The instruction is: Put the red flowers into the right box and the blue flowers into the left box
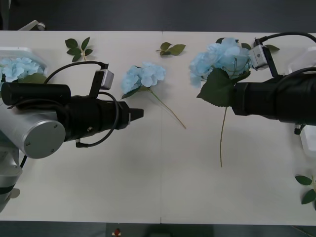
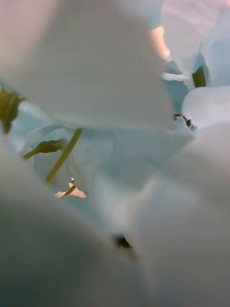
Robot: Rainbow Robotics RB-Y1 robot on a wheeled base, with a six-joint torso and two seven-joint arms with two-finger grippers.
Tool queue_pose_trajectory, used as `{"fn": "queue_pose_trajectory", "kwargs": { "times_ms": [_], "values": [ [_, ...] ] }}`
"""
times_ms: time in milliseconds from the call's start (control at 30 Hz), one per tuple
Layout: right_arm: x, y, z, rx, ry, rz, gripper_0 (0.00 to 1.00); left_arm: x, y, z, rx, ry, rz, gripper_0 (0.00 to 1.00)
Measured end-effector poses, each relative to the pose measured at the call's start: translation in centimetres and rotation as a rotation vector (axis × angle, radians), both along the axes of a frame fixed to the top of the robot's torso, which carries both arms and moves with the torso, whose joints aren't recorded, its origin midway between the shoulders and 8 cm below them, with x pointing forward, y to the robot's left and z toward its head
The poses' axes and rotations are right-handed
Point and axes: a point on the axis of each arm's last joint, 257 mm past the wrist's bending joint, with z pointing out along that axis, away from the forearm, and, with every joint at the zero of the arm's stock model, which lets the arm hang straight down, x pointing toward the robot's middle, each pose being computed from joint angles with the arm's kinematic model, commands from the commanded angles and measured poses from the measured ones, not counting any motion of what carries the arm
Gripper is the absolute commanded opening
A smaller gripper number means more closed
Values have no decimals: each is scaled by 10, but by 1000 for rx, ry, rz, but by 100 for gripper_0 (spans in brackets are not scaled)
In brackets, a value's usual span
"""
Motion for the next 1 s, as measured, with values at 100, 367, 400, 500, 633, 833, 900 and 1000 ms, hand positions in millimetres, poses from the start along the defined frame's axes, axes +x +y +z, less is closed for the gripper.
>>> {"fn": "queue_pose_trajectory", "kwargs": {
  "times_ms": [100, 367, 400, 500, 633, 833, 900, 1000],
  "values": [
    [-10, 10, 7, -25, -74, 95, 0, -21, -4, 3, -58, 18, -54, 100],
    [-25, 40, 33, 31, -187, 223, 0, -70, -28, 20, -126, -88, -351, 100],
    [-27, 46, 38, 56, -197, 238, 0, -75, -31, 21, -145, -86, -369, 100],
    [-39, 63, 53, 145, -205, 286, 0, -88, -40, 23, -214, -54, -385, 100],
    [-51, 81, 66, 247, -181, 320, 0, -105, -54, 29, -251, -130, -472, 100],
    [-63, 96, 79, 345, -155, 352, 0, -133, -84, 37, -373, -216, -550, 100],
    [-67, 100, 79, 361, -144, 363, 0, -140, -92, 34, -428, -200, -560, 100],
    [-73, 106, 76, 371, -125, 380, 0, -148, -100, 28, -430, -297, -628, 100]
  ]
}}
